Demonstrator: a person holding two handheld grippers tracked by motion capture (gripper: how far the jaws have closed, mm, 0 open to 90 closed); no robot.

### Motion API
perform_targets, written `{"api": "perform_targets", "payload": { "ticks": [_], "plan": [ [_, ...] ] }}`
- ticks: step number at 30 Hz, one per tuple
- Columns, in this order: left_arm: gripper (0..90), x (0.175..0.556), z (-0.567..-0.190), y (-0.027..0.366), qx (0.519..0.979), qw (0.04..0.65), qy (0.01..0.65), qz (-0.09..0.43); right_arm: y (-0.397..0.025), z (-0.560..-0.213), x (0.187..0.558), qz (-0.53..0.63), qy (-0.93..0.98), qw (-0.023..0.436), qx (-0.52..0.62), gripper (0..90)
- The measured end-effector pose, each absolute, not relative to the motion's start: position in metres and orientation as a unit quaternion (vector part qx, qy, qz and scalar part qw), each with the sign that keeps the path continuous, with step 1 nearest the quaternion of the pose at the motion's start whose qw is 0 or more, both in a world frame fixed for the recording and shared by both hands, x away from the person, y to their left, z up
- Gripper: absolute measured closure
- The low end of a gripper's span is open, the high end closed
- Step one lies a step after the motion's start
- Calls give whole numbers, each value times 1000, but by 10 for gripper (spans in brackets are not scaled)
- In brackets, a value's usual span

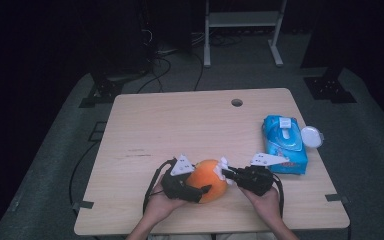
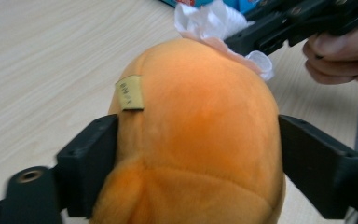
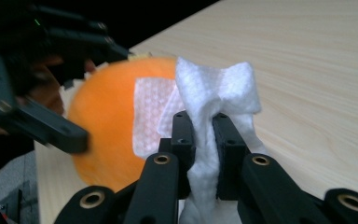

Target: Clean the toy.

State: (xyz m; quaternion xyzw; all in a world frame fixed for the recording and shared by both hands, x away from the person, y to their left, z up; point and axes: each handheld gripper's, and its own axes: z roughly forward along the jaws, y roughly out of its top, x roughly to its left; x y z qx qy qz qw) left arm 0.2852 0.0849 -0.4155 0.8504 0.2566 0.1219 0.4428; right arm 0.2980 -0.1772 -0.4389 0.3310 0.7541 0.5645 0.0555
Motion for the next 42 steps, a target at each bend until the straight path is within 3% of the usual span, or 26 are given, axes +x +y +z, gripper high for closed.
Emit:
{"api": "perform_targets", "payload": {
  "ticks": [6,13,15,20,23,25,28,33,37,39,42],
  "plan": [
    [199,277,-413,74,864,431,217,144,-164,-418,286,574,766,81,280,801],
    [60,294,-411,93,842,458,278,67,-181,-437,298,566,753,71,329,802],
    [140,295,-416,94,842,462,273,55,-183,-436,298,567,751,69,333,801],
    [257,289,-415,88,853,448,253,92,-169,-423,285,577,755,81,301,800],
    [270,289,-415,87,852,450,250,95,-164,-417,282,574,762,92,287,801],
    [233,290,-415,88,849,455,254,83,-168,-420,285,570,761,89,297,800],
    [96,295,-420,88,852,452,260,45,-179,-428,295,565,752,87,328,800],
    [255,293,-418,88,848,454,260,84,-174,-423,290,567,753,93,320,800],
    [276,290,-417,85,849,454,255,93,-159,-413,278,577,763,99,273,798],
    [264,292,-418,87,845,458,263,84,-161,-415,280,574,765,101,276,799],
    [157,295,-420,87,842,456,280,65,-174,-424,289,570,756,98,308,799]
  ]
}}
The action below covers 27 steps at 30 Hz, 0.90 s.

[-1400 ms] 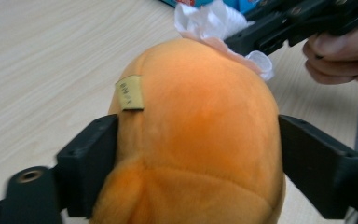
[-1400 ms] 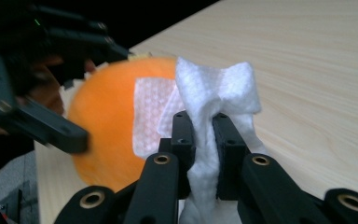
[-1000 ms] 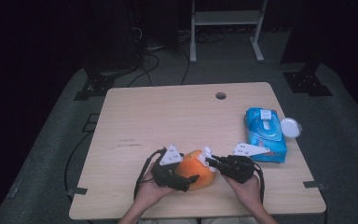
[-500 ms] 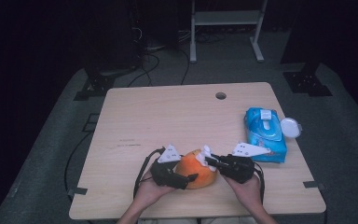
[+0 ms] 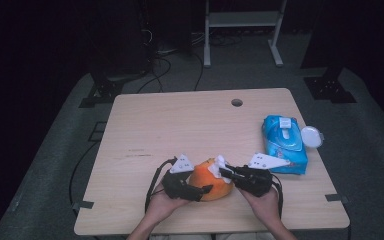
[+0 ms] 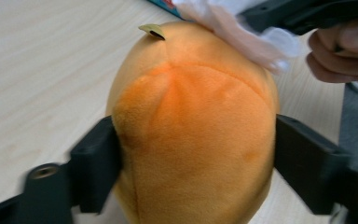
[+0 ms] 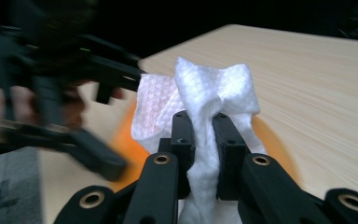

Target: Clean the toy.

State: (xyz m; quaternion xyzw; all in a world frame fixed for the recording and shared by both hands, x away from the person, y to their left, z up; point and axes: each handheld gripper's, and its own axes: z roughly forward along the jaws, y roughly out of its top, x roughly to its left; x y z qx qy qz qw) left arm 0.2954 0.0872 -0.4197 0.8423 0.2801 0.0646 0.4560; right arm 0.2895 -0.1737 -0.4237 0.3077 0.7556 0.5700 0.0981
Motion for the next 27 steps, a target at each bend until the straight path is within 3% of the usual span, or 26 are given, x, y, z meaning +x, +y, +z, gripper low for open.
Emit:
{"api": "perform_targets", "payload": {
  "ticks": [2,5,10,15,17,19,23,27],
  "plan": [
    [140,296,-421,88,842,455,281,64,-181,-428,293,569,750,94,325,799],
    [239,292,-419,87,840,462,272,84,-174,-423,286,572,753,98,309,800],
    [254,290,-419,84,841,464,266,87,-153,-415,274,574,770,109,257,800],
    [106,292,-420,84,841,458,279,69,-169,-425,287,576,758,96,292,802],
    [103,291,-421,83,844,455,274,70,-174,-424,288,576,755,99,298,801],
    [204,289,-421,82,846,456,263,86,-172,-422,286,572,757,106,298,801],
    [296,288,-419,83,841,465,262,94,-158,-413,273,578,764,114,263,801],
    [311,287,-419,83,842,462,261,98,-148,-414,270,573,777,112,235,802]
  ]
}}
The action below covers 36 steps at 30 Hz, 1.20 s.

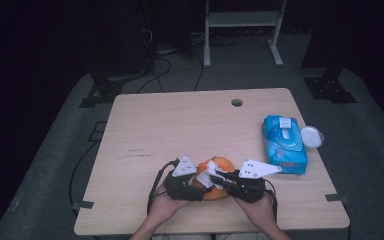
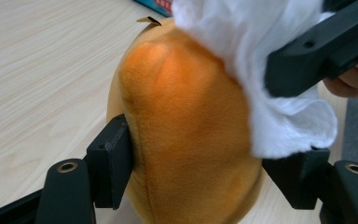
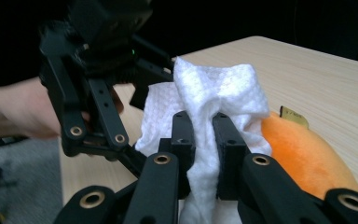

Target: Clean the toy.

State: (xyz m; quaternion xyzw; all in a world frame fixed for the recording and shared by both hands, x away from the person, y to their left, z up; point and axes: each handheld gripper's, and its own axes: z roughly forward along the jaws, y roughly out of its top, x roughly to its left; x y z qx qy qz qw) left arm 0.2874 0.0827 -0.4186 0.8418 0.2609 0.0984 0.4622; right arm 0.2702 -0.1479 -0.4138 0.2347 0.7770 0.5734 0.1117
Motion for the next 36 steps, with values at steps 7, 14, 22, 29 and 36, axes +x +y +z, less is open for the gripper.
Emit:
{"api": "perform_targets", "payload": {
  "ticks": [7,14,22,29,36],
  "plan": [
    [266,291,-421,84,840,465,268,83,-175,-419,285,569,759,118,294,802],
    [309,280,-421,77,857,446,228,120,-149,-410,271,568,778,127,235,802],
    [144,293,-422,85,824,491,279,41,-178,-424,289,553,769,123,297,802],
    [318,286,-424,86,844,470,244,83,-157,-411,276,557,785,116,244,802],
    [272,286,-422,82,847,471,236,73,-186,-424,293,557,766,107,304,801]
  ]
}}
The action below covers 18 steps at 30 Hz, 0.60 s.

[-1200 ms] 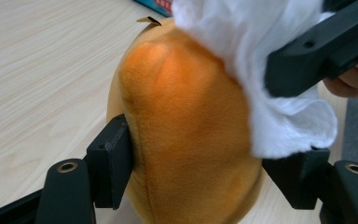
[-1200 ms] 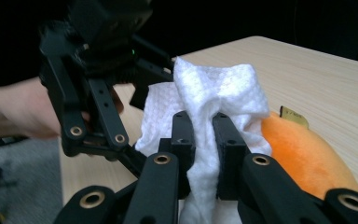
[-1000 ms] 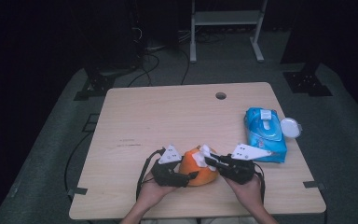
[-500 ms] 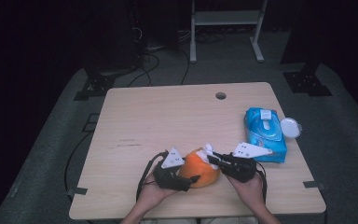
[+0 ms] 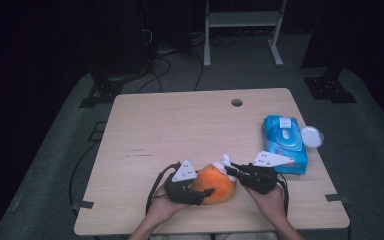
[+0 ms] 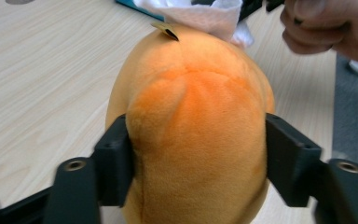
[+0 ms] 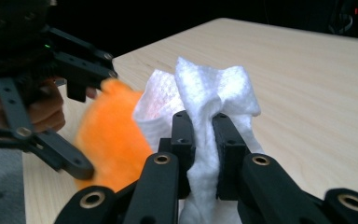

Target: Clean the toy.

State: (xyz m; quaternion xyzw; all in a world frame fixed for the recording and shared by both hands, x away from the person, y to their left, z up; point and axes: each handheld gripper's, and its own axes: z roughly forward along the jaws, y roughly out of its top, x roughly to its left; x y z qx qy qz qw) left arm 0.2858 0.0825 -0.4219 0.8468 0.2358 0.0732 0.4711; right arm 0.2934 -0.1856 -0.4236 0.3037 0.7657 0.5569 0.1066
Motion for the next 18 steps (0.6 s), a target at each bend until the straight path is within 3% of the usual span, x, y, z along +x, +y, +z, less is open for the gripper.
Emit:
{"api": "perform_targets", "payload": {
  "ticks": [2,3,4,8,12,13,16,18],
  "plan": [
    [171,290,-422,82,840,476,258,46,-183,-423,289,554,769,107,301,802],
    [170,290,-422,83,838,477,260,44,-180,-422,286,554,772,105,293,802],
    [182,289,-422,84,840,474,259,49,-176,-420,282,557,773,101,287,802],
    [386,279,-419,81,847,471,213,124,-163,-409,276,566,777,101,256,802],
    [399,273,-418,74,859,454,182,154,-172,-409,285,567,770,105,274,803],
    [383,274,-418,74,859,455,184,145,-177,-414,289,561,771,109,281,803],
    [216,281,-418,75,850,469,220,93,-189,-424,297,555,766,98,309,805],
    [191,284,-418,76,845,474,234,77,-186,-423,293,554,768,95,308,804]
  ]
}}
